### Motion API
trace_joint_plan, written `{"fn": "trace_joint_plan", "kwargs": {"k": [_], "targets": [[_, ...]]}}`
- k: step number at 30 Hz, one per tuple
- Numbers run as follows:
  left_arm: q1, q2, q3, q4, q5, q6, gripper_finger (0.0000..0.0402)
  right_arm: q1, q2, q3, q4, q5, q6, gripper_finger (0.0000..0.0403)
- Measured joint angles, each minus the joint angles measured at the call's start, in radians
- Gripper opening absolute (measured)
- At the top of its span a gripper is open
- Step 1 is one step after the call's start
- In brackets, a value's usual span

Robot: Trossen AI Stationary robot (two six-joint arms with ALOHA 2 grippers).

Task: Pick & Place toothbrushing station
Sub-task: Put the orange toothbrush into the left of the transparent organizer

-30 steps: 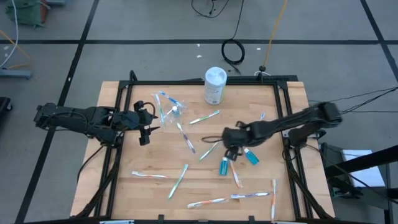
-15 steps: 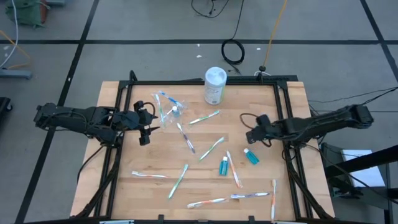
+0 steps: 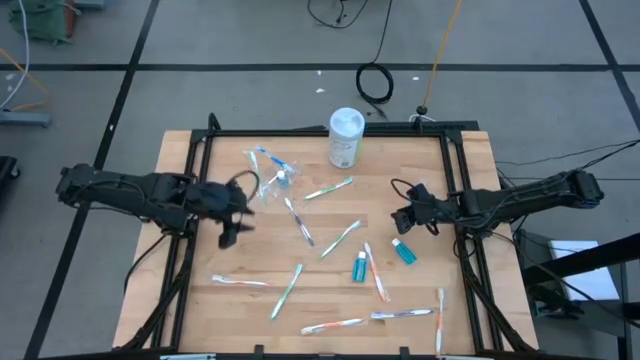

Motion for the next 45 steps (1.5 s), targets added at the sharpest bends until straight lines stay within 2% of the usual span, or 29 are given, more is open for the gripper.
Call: {"fn": "trace_joint_plan", "kwargs": {"k": [3, 9, 16, 22, 28, 35, 39, 45], "targets": [[-0.052, 0.061, -0.001, -0.018, 0.074, -0.015, 0.0212, 0.0, 0.0, 0.0, -0.002, 0.0, 0.0, 0.0141], [-0.168, 0.208, -0.001, -0.041, 0.077, -0.068, 0.0212, 0.0, 0.0, 0.0, -0.002, 0.0, -0.004, 0.0141], [-0.27, 0.379, -0.001, -0.222, 0.175, -0.086, 0.0212, 0.0, 0.0, 0.0, -0.003, 0.0, -0.008, 0.0141], [-0.337, 0.485, -0.001, -0.15, 0.194, -0.164, 0.0211, 0.0, 0.0, 0.0, -0.003, 0.0, -0.008, 0.0141], [-0.375, 0.578, 0.0, -0.059, 0.221, -0.157, 0.0212, 0.0, 0.0, 0.0, -0.003, -0.001, -0.008, 0.0141], [-0.385, 0.664, 0.0, -0.055, 0.244, -0.138, 0.0211, 0.0, 0.0, 0.0, -0.003, -0.001, -0.008, 0.0141], [-0.385, 0.702, 0.0, -0.005, 0.295, -0.114, 0.0211, 0.0, 0.0, 0.0, -0.003, -0.001, -0.006, 0.0141], [-0.361, 0.722, 0.004, -0.035, 0.336, 0.025, 0.0211, 0.001, 0.0, 0.0, -0.001, 0.0, -0.001, 0.0141]]}}
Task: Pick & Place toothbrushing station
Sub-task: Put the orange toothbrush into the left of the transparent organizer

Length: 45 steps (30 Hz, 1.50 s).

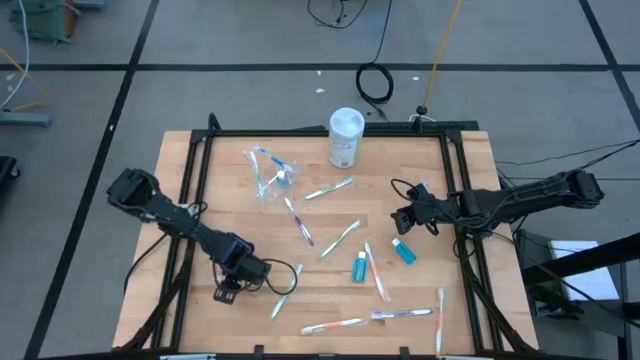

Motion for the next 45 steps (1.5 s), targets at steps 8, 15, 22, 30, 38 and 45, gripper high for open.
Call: {"fn": "trace_joint_plan", "kwargs": {"k": [8, 15, 22, 30, 38, 45], "targets": [[0.046, 0.001, -0.003, -0.106, -0.005, 0.111, 0.0211, 0.0, 0.0, 0.0, 0.0, 0.0, -0.002, 0.0141], [0.048, 0.002, -0.007, -0.249, -0.098, 0.189, 0.0211, 0.0, 0.0, 0.0, 0.0, 0.0, -0.006, 0.0141], [0.027, -0.001, -0.032, -0.191, -0.108, 0.147, 0.0211, 0.0, 0.0, 0.0, 0.0, 0.0, -0.006, 0.0141], [-0.002, -0.002, -0.038, -0.176, -0.191, 0.164, 0.0211, 0.0, 0.0, 0.0, 0.0, 0.0, -0.006, 0.0141], [0.001, -0.001, -0.04, -0.161, -0.225, 0.162, 0.0141, 0.0, 0.0, 0.0, 0.0, 0.0, -0.006, 0.0141], [0.002, 0.004, -0.015, -0.17, -0.298, 0.244, 0.0044, 0.0, 0.0, 0.0, 0.002, 0.0, -0.006, 0.0141]]}}
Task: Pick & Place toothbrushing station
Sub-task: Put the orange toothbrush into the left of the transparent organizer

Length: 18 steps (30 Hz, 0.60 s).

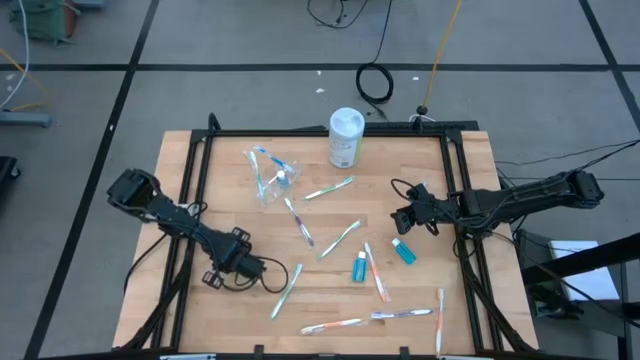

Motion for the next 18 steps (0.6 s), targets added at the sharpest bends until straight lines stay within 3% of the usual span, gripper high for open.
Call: {"fn": "trace_joint_plan", "kwargs": {"k": [4, 10, 13, 18], "targets": [[0.01, 0.0, 0.057, -0.073, -0.11, 0.044, 0.0009, 0.0, 0.0, 0.0, 0.006, 0.008, 0.006, 0.0141], [0.012, 0.0, 0.174, -0.181, -0.351, 0.077, 0.0029, -0.036, 0.0, 0.0, 0.095, 0.055, -0.054, 0.0141], [0.012, -0.001, 0.222, -0.18, -0.537, 0.132, 0.0027, -0.071, 0.002, 0.0, 0.229, 0.054, -0.157, 0.0141], [0.02, -0.002, 0.26, -0.151, -0.943, 0.23, 0.0007, -0.129, 0.027, 0.0, 0.539, 0.054, -0.455, 0.0141]]}}
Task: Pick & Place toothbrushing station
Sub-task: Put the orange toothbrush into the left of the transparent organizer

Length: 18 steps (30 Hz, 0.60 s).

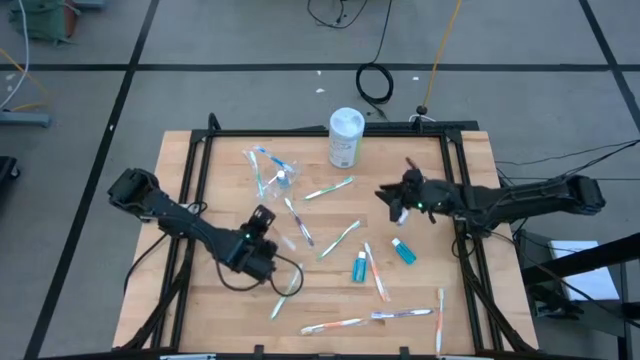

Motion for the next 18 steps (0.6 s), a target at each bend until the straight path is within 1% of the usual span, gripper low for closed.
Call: {"fn": "trace_joint_plan", "kwargs": {"k": [4, 5, 7, 9, 11, 14, 16, 18], "targets": [[0.032, 0.0, 0.004, 0.054, -0.335, -0.009, 0.0009, -0.04, 0.045, 0.0, 0.23, 0.0, -0.225, 0.0141], [0.044, 0.0, 0.004, 0.078, -0.399, -0.018, 0.0014, -0.049, 0.064, 0.0, 0.29, -0.001, -0.246, 0.0141], [0.069, 0.0, 0.005, 0.134, -0.475, -0.011, 0.0023, -0.066, 0.116, 0.001, 0.39, -0.027, -0.238, 0.0141], [0.093, -0.001, 0.005, 0.195, -0.5, 0.023, 0.0028, -0.085, 0.184, 0.001, 0.467, -0.096, -0.218, 0.0141], [0.113, -0.001, 0.005, 0.251, -0.5, 0.069, 0.003, -0.108, 0.267, 0.001, 0.559, -0.191, -0.214, 0.0141], [0.135, -0.001, 0.005, 0.334, -0.5, 0.141, 0.0024, -0.148, 0.391, 0.009, 0.698, -0.293, -0.141, 0.0141], [0.145, -0.001, 0.005, 0.392, -0.501, 0.209, 0.0014, -0.176, 0.461, 0.04, 0.74, -0.356, -0.086, 0.0141], [0.151, -0.001, 0.005, 0.458, -0.5, 0.286, 0.0006, -0.197, 0.525, 0.079, 0.734, -0.417, -0.05, 0.0141]]}}
